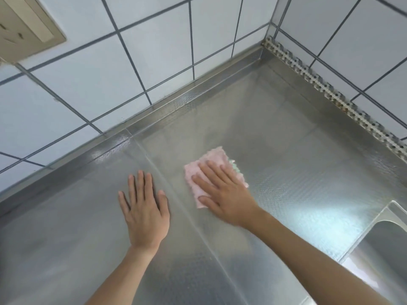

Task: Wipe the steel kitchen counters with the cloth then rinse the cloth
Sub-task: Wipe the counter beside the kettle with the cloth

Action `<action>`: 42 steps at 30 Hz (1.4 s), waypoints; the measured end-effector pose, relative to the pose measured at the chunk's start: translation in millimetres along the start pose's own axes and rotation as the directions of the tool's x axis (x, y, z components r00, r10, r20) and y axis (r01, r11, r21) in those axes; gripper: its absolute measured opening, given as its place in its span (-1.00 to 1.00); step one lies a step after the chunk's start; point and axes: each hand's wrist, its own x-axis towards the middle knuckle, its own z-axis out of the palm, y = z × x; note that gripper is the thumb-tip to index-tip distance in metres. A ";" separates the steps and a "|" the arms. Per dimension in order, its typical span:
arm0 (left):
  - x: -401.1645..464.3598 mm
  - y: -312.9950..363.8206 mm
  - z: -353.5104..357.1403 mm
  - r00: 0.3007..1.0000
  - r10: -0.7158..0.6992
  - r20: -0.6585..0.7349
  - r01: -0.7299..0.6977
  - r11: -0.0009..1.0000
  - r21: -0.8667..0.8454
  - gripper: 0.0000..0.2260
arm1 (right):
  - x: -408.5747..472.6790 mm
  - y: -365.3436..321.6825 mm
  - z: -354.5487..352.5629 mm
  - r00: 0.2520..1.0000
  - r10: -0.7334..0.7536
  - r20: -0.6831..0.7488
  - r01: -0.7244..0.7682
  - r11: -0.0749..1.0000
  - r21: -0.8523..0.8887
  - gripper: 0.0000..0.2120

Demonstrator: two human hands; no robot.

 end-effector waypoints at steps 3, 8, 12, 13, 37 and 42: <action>5.5 5.0 -5.3 0.999 0.028 0.038 -0.026 0.999 -0.043 -0.46 | -34.0 69.9 -23.4 0.979 0.204 -0.007 -0.204 0.978 -0.036 -0.40; 48.7 56.2 -5.8 0.988 0.116 0.101 -0.101 0.984 -0.147 -0.56 | 28.3 127.4 -58.1 0.764 0.644 -0.024 -0.644 0.765 0.026 -0.33; 68.9 101.9 8.5 0.995 0.028 0.099 -0.012 0.987 -0.159 -0.55 | 106.2 96.7 -60.3 0.844 0.534 0.039 -0.535 0.844 0.031 -0.43; 68.8 104.4 12.5 0.997 0.007 0.076 0.004 0.990 -0.143 -0.55 | 112.5 84.0 -56.8 0.896 0.441 0.043 -0.443 0.896 0.024 -0.44; 70.9 109.8 26.9 1.000 -0.006 -0.024 0.006 1.000 -0.011 -0.49 | 174.5 160.8 -78.6 0.883 0.459 -0.096 -0.458 0.888 0.037 -0.44; 71.3 110.9 23.1 1.000 -0.016 0.004 0.016 1.000 -0.025 -0.47 | 105.4 102.4 -43.0 0.999 -0.034 -0.013 0.033 0.999 -0.015 -0.46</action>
